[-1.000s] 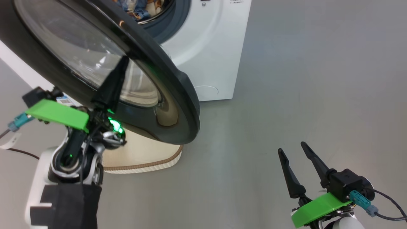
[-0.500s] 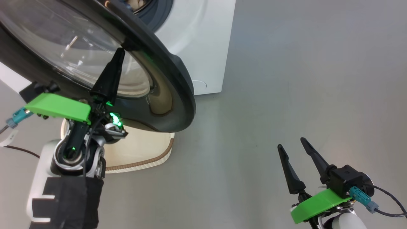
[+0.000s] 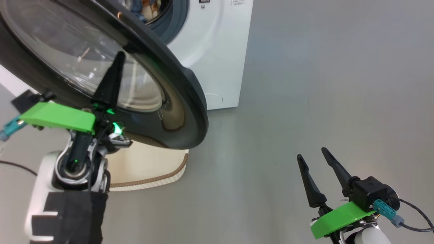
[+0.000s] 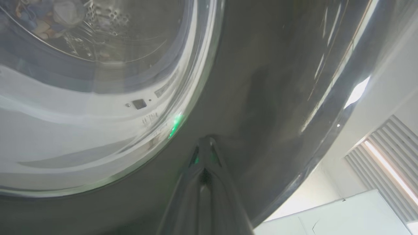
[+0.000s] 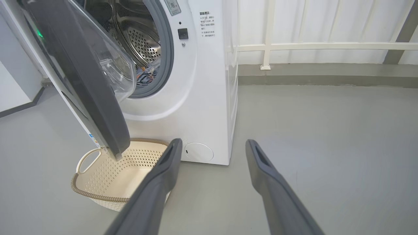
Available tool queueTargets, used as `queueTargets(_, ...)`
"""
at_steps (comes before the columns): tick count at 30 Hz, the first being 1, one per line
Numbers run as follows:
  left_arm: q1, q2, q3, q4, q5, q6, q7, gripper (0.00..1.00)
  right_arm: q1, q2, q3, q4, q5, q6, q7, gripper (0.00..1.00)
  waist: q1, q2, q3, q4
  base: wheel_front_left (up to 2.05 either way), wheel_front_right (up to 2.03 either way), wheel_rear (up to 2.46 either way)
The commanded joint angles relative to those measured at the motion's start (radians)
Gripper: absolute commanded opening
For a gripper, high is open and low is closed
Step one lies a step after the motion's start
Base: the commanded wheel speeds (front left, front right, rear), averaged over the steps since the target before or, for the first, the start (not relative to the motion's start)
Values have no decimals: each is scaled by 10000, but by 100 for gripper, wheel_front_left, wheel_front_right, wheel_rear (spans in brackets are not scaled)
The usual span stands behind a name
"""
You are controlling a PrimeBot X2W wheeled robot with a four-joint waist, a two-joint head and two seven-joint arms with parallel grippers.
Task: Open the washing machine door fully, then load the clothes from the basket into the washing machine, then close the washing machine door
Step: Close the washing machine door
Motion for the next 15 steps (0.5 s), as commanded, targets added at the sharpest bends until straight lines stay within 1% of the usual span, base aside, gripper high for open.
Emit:
queueTargets(1,29,278,377,-384,139,-101,-157,0,-29,65,188,-219,197,14,-129,100,0,0,-163,68,0,0,0)
queueTargets(3,190,355,539,-575,293,-101,-429,0,0,67,197,-215,192,14,-129,100,0,0,-275,112,0,0,0)
queueTargets(7,536,700,504,-917,1090,-101,-1167,0,79,70,123,-233,156,14,-129,100,0,0,-495,264,0,0,0)
queueTargets(11,973,1335,160,-1064,2359,-101,-2382,0,201,72,89,-250,97,14,-129,100,0,0,-813,402,0,0,0)
queueTargets(13,1221,1761,-210,-1097,3071,-101,-3007,0,282,74,93,-262,87,14,-129,100,0,0,-985,456,0,0,0)
queueTargets(15,1516,2079,-550,-1111,3491,-101,-3612,0,372,75,116,-237,99,14,-129,100,0,0,-1187,481,0,0,0)
